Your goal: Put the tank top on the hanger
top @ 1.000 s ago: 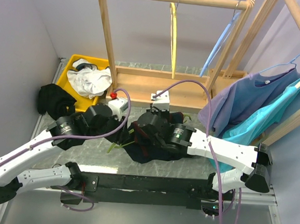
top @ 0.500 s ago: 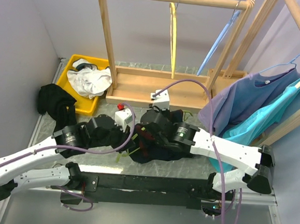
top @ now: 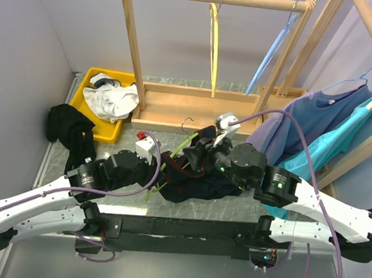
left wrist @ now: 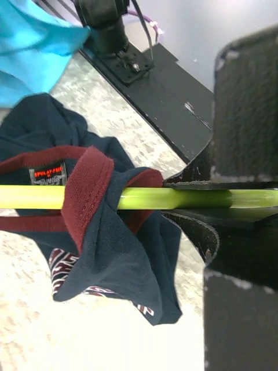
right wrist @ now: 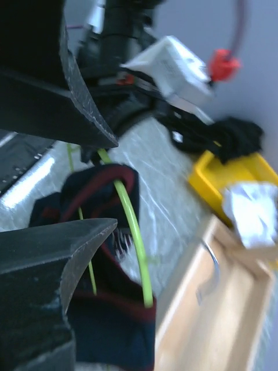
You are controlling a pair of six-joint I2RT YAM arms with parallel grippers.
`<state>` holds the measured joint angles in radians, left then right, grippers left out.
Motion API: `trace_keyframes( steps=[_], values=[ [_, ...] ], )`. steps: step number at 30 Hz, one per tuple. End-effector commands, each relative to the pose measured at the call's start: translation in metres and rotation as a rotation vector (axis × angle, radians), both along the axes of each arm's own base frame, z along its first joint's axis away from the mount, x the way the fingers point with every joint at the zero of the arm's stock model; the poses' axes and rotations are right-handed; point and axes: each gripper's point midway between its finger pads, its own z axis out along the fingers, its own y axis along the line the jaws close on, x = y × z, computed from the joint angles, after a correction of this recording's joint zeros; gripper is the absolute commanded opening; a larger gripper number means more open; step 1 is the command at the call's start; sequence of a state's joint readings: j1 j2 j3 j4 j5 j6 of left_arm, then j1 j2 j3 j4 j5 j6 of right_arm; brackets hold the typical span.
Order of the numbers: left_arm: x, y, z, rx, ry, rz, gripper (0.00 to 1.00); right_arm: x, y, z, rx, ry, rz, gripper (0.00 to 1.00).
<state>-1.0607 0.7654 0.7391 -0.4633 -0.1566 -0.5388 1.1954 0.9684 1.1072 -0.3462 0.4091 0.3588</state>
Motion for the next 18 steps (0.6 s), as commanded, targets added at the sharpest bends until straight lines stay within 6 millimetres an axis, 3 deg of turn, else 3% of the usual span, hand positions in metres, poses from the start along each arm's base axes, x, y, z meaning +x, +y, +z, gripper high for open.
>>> trace_keyframes(
  steps=[1, 6, 9, 10, 12, 18],
  values=[
    [0.008, -0.013, 0.048, -0.16, -0.1, 0.009, 0.01, -0.025, 0.04, -0.043, -0.08, 0.056, 0.228, 0.58],
    [0.006, -0.015, 0.054, -0.177, -0.11, -0.006, 0.01, -0.023, 0.059, -0.07, -0.123, 0.098, 0.258, 0.56],
    [0.005, -0.015, 0.056, -0.178, -0.111, -0.011, 0.01, -0.015, 0.062, -0.074, -0.131, 0.104, 0.238, 0.54],
    [0.005, -0.015, 0.055, -0.176, -0.11, -0.011, 0.01, -0.013, 0.062, -0.075, -0.128, 0.107, 0.23, 0.53],
    [0.005, -0.015, 0.055, -0.174, -0.109, -0.008, 0.01, -0.009, 0.06, -0.069, -0.107, 0.1, 0.211, 0.38],
    [0.004, -0.015, 0.053, -0.18, -0.106, -0.007, 0.01, -0.009, 0.051, -0.058, -0.072, 0.086, 0.2, 0.37]
  ],
)
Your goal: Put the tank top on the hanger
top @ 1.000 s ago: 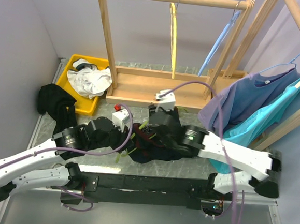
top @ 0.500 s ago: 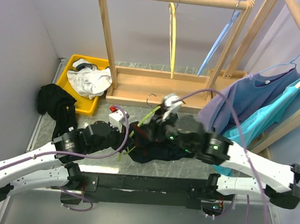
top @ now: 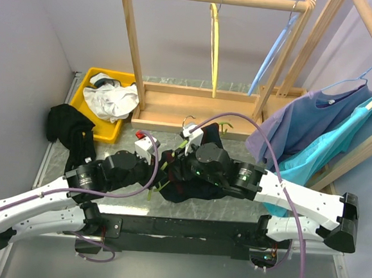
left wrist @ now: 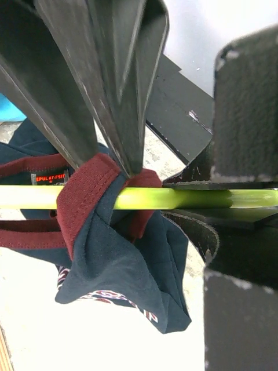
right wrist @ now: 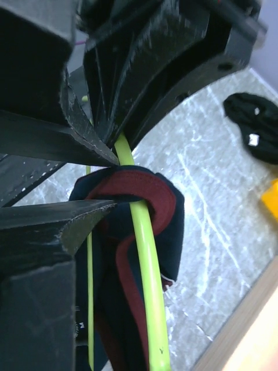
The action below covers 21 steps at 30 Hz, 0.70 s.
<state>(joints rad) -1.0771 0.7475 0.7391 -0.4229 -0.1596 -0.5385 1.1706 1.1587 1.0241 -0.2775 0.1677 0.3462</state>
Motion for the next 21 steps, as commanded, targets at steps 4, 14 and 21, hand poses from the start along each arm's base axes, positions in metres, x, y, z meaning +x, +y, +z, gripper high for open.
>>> trace_keyframes(
  steps=[4, 14, 21],
  values=[
    [0.005, -0.009, 0.041, -0.139, -0.077, 0.008, 0.01, 0.008, -0.007, 0.034, 0.115, -0.034, -0.033, 0.16],
    [0.005, -0.009, 0.04, -0.159, -0.078, 0.016, 0.01, 0.011, -0.01, 0.061, 0.108, -0.045, -0.056, 0.0],
    [0.008, -0.011, 0.032, -0.164, -0.071, 0.027, 0.01, -0.002, -0.014, 0.119, 0.193, -0.073, -0.019, 0.0]
  ],
)
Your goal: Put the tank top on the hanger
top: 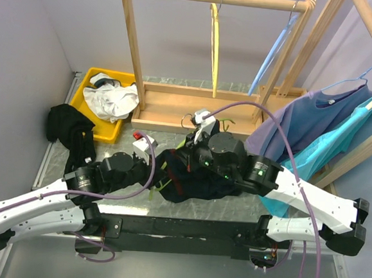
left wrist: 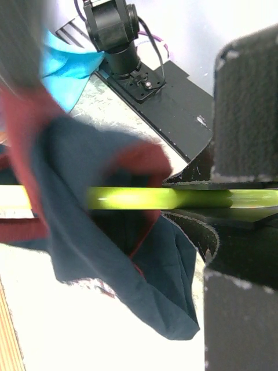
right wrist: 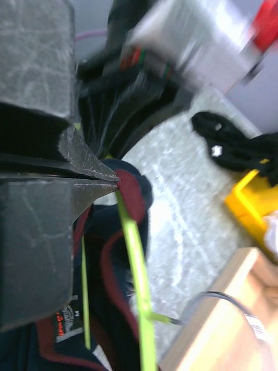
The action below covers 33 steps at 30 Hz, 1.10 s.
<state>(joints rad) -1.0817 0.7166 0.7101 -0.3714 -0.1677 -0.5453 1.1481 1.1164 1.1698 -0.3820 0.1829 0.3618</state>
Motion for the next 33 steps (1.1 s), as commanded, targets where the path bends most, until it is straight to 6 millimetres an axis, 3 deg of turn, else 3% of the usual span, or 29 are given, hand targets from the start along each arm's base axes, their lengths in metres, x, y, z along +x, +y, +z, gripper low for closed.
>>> trace_keyframes(
  steps=[1, 4, 6, 9, 13, 14, 16, 18, 22, 26, 30, 33],
  values=[
    [0.007, -0.012, 0.028, -0.126, -0.053, 0.018, 0.01, -0.012, 0.0, 0.069, 0.124, -0.053, 0.037, 0.0],
    [0.011, -0.013, 0.037, -0.134, -0.074, 0.023, 0.01, -0.017, 0.004, 0.07, 0.119, -0.04, 0.061, 0.0],
    [0.012, -0.013, 0.047, -0.149, -0.092, 0.024, 0.01, -0.008, 0.004, 0.056, 0.071, -0.028, 0.014, 0.0],
    [0.008, -0.01, 0.056, -0.174, -0.111, 0.016, 0.01, 0.01, -0.001, 0.014, -0.005, 0.052, -0.008, 0.0],
    [0.001, 0.0, 0.066, -0.214, -0.13, 0.007, 0.01, 0.057, -0.033, -0.033, -0.117, 0.109, -0.18, 0.0],
    [0.0, 0.001, 0.066, -0.218, -0.13, 0.006, 0.01, 0.071, -0.045, -0.035, -0.11, 0.123, -0.227, 0.0],
    [-0.002, 0.005, 0.064, -0.216, -0.126, 0.01, 0.01, 0.075, -0.05, -0.03, -0.095, 0.119, -0.233, 0.0],
    [-0.001, 0.009, 0.062, -0.212, -0.125, 0.024, 0.01, 0.066, -0.042, -0.013, -0.054, 0.091, -0.171, 0.14],
    [0.001, 0.012, 0.063, -0.223, -0.131, 0.046, 0.01, 0.04, -0.028, 0.007, -0.029, 0.034, -0.086, 0.29],
    [0.002, 0.011, 0.066, -0.236, -0.141, 0.046, 0.01, 0.033, -0.027, 0.005, -0.028, 0.026, -0.115, 0.39],
    [0.003, 0.01, 0.069, -0.241, -0.147, 0.045, 0.01, 0.038, -0.031, -0.005, -0.05, 0.005, -0.19, 0.37],
    [0.003, 0.008, 0.07, -0.24, -0.146, 0.042, 0.01, 0.036, -0.021, -0.009, -0.079, -0.007, -0.208, 0.38]
  ],
)
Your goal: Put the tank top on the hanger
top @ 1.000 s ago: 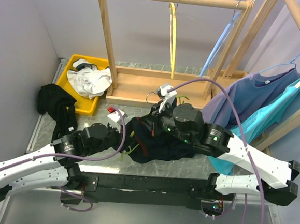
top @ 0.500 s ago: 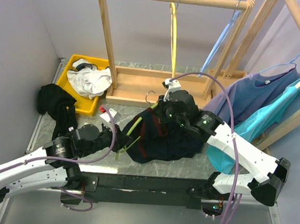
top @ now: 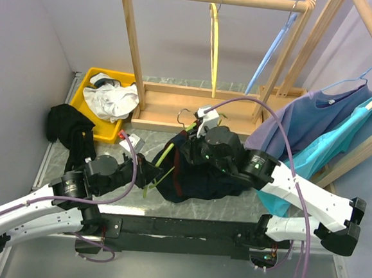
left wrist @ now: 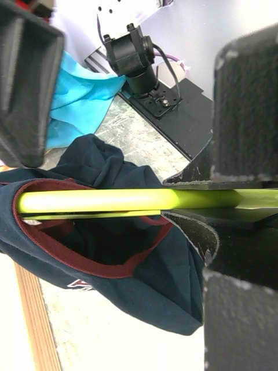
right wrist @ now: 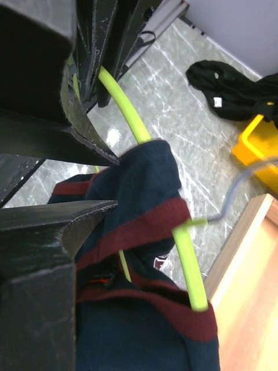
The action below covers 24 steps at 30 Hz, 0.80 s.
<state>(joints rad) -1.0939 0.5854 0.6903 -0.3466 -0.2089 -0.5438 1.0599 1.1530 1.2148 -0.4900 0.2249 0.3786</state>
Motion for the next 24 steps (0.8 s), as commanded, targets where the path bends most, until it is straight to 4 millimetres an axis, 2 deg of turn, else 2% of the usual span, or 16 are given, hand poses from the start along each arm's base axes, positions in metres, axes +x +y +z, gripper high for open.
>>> trace_keyframes(
  steps=[1, 6, 11, 13, 15, 16, 17, 19, 22, 24],
  values=[
    [0.006, -0.006, 0.04, -0.128, -0.071, 0.013, 0.01, 0.008, 0.006, 0.0, -0.026, -0.056, -0.097, 0.39],
    [0.007, -0.007, 0.04, -0.117, -0.068, 0.017, 0.01, 0.007, 0.017, 0.006, -0.015, -0.081, -0.115, 0.44],
    [0.006, -0.005, 0.045, -0.13, -0.073, 0.016, 0.01, 0.017, 0.014, 0.003, -0.039, -0.092, -0.192, 0.46],
    [0.006, -0.003, 0.047, -0.136, -0.074, 0.024, 0.01, 0.017, 0.017, 0.002, -0.044, -0.09, -0.189, 0.16],
    [0.007, -0.001, 0.049, -0.142, -0.076, 0.037, 0.01, 0.005, 0.029, 0.008, -0.04, -0.096, -0.135, 0.0],
    [0.008, 0.0, 0.049, -0.141, -0.075, 0.043, 0.01, -0.001, 0.034, 0.006, -0.052, -0.096, -0.114, 0.0],
    [0.009, 0.001, 0.05, -0.141, -0.076, 0.051, 0.01, -0.008, 0.041, 0.013, -0.045, -0.102, -0.087, 0.0],
    [0.013, 0.004, 0.05, -0.136, -0.077, 0.078, 0.01, -0.027, 0.049, 0.01, -0.079, -0.104, -0.045, 0.0],
    [0.017, 0.008, 0.05, -0.134, -0.075, 0.111, 0.01, -0.039, 0.053, 0.011, -0.074, -0.084, -0.006, 0.0],
    [0.018, 0.011, 0.055, -0.151, -0.08, 0.129, 0.01, -0.044, 0.052, 0.004, -0.075, -0.073, 0.012, 0.0]
  ],
)
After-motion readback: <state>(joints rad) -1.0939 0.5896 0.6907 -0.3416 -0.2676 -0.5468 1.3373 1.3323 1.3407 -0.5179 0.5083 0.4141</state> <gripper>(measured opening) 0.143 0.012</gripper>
